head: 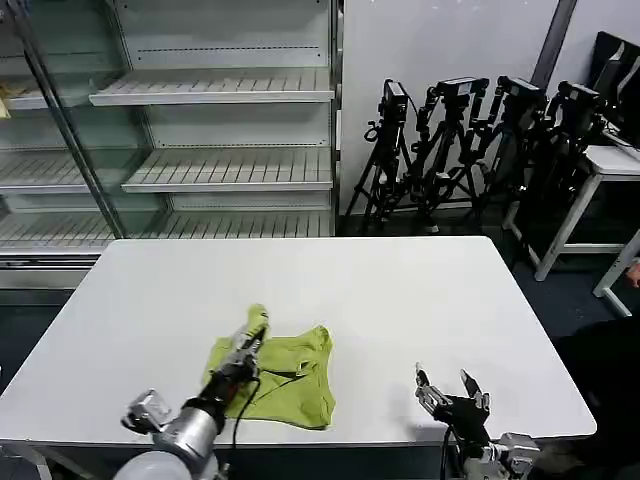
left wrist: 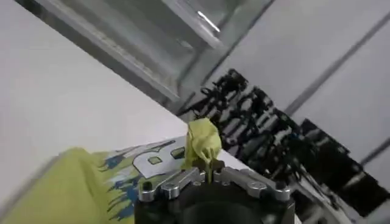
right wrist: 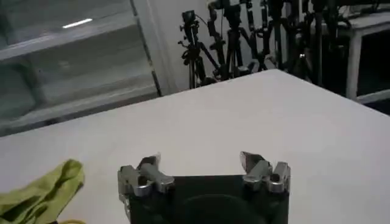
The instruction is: Fold and organize the clothes.
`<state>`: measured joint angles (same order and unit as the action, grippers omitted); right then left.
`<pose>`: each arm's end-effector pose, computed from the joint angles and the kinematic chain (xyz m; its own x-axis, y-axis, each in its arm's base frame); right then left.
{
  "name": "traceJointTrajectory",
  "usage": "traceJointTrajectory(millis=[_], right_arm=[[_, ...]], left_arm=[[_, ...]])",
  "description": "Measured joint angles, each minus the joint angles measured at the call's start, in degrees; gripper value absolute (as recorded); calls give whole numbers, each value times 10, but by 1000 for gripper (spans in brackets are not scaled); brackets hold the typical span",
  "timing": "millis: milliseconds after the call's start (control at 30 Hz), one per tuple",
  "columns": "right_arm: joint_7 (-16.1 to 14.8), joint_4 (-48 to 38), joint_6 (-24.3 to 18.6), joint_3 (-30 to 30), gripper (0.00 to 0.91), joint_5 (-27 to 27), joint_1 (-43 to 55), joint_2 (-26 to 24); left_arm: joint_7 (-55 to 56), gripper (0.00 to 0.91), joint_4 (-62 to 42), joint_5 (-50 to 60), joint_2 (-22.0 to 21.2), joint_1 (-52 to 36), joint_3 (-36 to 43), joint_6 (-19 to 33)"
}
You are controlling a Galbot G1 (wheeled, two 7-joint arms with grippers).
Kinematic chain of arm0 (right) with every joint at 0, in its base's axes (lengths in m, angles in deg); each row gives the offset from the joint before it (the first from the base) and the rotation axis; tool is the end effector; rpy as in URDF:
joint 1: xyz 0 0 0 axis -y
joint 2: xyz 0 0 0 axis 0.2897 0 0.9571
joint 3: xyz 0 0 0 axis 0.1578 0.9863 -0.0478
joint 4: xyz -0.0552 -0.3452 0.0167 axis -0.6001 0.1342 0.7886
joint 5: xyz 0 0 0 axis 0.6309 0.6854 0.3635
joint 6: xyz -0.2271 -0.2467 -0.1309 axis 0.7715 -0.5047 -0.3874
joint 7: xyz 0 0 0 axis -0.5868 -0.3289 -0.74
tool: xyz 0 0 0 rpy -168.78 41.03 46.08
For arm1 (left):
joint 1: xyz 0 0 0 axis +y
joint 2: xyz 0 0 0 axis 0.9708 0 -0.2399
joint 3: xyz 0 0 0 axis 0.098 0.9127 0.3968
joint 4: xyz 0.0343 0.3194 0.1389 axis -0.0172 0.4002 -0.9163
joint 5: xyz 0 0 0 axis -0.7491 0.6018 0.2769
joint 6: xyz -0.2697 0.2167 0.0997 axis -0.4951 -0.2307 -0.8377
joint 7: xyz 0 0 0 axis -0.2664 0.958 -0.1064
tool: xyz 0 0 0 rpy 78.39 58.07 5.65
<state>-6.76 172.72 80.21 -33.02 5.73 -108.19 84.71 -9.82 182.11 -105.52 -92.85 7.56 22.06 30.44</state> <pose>0.1565 -0.0165 -0.2421 -0.9503 -0.0303 0.3099 0.0383 0.9764 0.2127 0.2094 -0.0008 -0.2307 -0.9122 0.3506 0.2122 0.1455 0.7612 -0.6320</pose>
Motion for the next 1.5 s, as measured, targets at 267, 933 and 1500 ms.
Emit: traceJointTrajectory(millis=[267, 933, 1500], right_arm=[[0, 0, -5, -3, 907, 1, -1, -1], [0, 4, -5, 9, 907, 9, 14, 4], [1, 9, 3, 14, 907, 21, 12, 10]], left_arm=[[-17, 907, -45, 62, -5, -26, 61, 11], [-34, 907, 7, 69, 36, 7, 34, 29], [-20, 907, -26, 61, 69, 62, -97, -1]])
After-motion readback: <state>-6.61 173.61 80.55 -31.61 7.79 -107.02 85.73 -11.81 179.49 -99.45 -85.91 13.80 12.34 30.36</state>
